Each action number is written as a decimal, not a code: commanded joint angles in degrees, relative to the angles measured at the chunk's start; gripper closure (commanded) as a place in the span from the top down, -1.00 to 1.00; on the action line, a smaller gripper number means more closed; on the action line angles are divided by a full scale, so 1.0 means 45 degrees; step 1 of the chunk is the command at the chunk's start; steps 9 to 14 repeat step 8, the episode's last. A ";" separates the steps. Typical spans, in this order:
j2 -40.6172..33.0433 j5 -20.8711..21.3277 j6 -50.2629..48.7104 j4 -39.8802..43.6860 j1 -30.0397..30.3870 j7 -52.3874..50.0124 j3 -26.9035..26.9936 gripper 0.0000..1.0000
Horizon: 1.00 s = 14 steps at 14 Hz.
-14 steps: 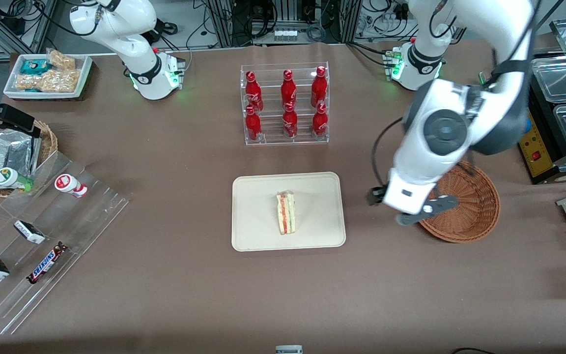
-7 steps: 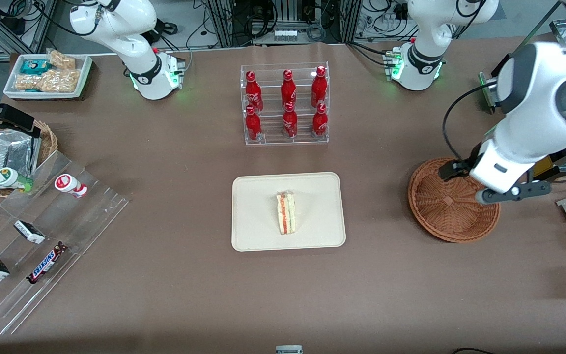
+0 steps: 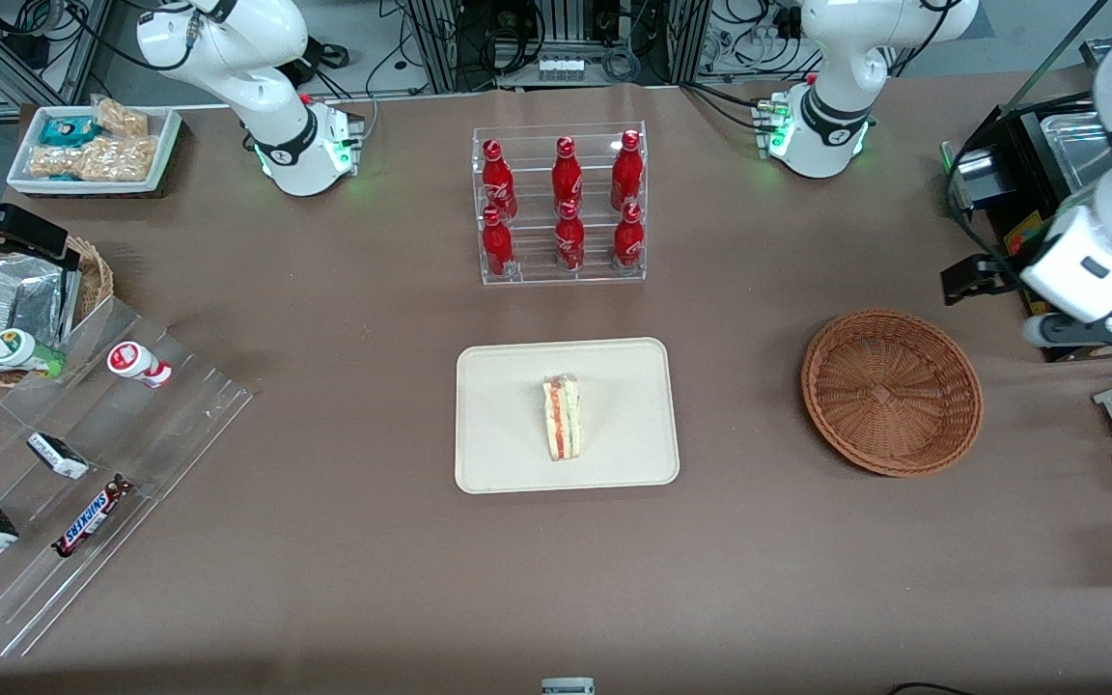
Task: Place sandwich from basket to tray
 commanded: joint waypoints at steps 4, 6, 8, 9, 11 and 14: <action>-0.0327 -0.0086 -0.0304 0.0196 0.0110 0.0175 0.0009 1.00; -0.0327 -0.0086 -0.0304 0.0177 0.0110 0.0155 0.0009 1.00; -0.0346 -0.0086 -0.0304 0.0177 0.0110 0.0136 0.0009 1.00; -0.0346 -0.0086 -0.0304 0.0177 0.0110 0.0136 0.0009 1.00; -0.0346 -0.0086 -0.0304 0.0177 0.0110 0.0136 0.0009 1.00; -0.0346 -0.0086 -0.0304 0.0177 0.0110 0.0136 0.0009 1.00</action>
